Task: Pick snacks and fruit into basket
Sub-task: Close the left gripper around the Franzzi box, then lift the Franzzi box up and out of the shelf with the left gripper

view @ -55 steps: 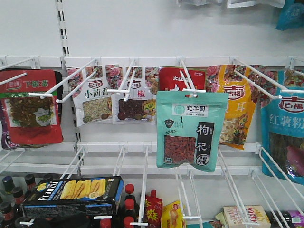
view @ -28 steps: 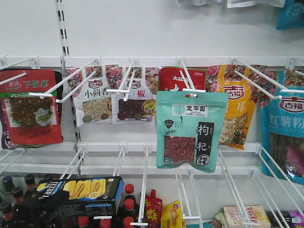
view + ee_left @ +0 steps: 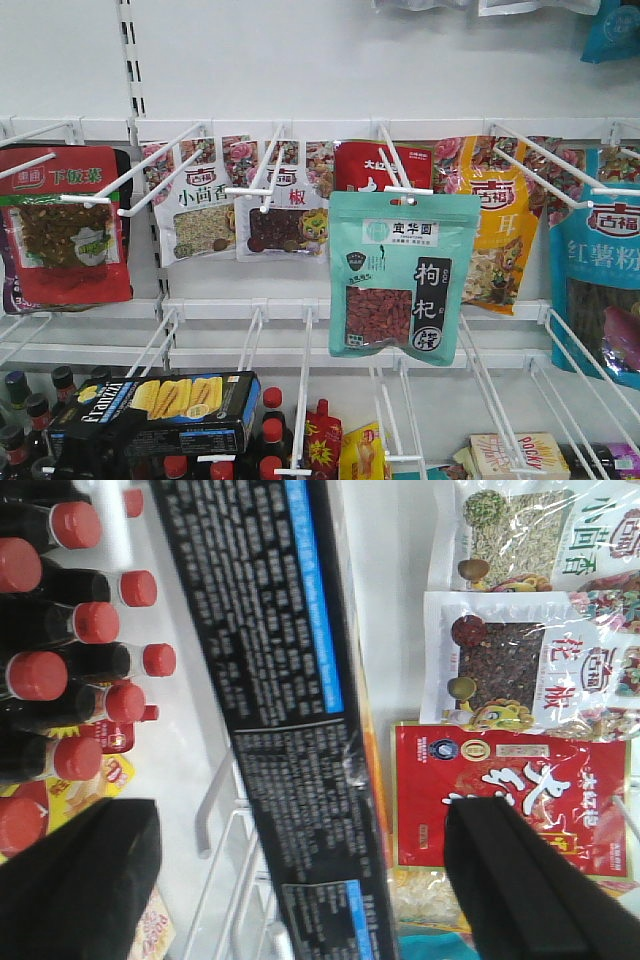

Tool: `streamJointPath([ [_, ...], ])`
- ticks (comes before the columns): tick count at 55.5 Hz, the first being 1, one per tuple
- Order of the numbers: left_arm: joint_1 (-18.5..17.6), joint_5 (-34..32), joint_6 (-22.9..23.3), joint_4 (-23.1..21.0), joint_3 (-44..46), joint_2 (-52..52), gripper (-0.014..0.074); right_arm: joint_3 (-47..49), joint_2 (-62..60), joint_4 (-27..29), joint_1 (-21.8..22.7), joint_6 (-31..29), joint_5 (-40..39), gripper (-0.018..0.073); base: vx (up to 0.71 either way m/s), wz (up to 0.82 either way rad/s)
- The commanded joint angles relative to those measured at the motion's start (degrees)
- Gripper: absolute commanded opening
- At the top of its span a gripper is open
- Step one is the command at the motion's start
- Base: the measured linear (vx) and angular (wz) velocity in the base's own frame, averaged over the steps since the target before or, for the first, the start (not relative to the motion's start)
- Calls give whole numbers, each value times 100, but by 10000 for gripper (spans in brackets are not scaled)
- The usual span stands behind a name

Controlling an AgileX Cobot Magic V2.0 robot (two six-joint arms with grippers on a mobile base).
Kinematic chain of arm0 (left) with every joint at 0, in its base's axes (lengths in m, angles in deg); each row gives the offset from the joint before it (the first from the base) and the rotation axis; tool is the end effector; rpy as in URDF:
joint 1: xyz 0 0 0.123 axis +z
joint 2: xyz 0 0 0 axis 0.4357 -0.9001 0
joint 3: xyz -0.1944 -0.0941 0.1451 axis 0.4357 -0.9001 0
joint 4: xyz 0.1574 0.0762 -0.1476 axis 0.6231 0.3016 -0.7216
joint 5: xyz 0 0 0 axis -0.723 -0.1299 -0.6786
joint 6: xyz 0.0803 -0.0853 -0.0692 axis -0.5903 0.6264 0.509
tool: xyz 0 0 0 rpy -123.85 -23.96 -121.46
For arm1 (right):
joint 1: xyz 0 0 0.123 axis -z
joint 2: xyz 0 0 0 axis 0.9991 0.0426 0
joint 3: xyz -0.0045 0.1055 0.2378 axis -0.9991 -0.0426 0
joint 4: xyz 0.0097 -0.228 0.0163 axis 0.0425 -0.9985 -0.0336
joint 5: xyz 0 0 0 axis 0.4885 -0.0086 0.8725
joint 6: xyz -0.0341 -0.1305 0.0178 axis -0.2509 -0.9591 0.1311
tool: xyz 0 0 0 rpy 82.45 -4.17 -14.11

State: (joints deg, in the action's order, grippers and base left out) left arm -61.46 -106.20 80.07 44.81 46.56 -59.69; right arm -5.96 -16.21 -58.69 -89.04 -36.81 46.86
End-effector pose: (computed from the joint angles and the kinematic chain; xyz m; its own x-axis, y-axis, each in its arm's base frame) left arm 0.2545 -0.1119 0.1666 -0.1832 -0.9820 -0.0468 -0.2269 0.0886 -0.9699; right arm 0.1824 0.0070 0.3341 -0.3237 -0.0498 -0.9449 -0.0553 0.9979 -0.0336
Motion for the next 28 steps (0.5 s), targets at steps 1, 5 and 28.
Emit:
streamJointPath([
  [1, -22, -506, -30, 102, 299, 20, 639, 205, 1, -36, 42, -72, -479, 209, 0, 0],
  [5, -22, -526, -126, 102, 437, -109, 639, 205, 1, -36, 42, -72, -453, 209, 0, 0],
  [28, -22, -809, -65, -147, 924, -883, 622, 205, 1, -36, 42, -72, -436, 209, 0, 0],
])
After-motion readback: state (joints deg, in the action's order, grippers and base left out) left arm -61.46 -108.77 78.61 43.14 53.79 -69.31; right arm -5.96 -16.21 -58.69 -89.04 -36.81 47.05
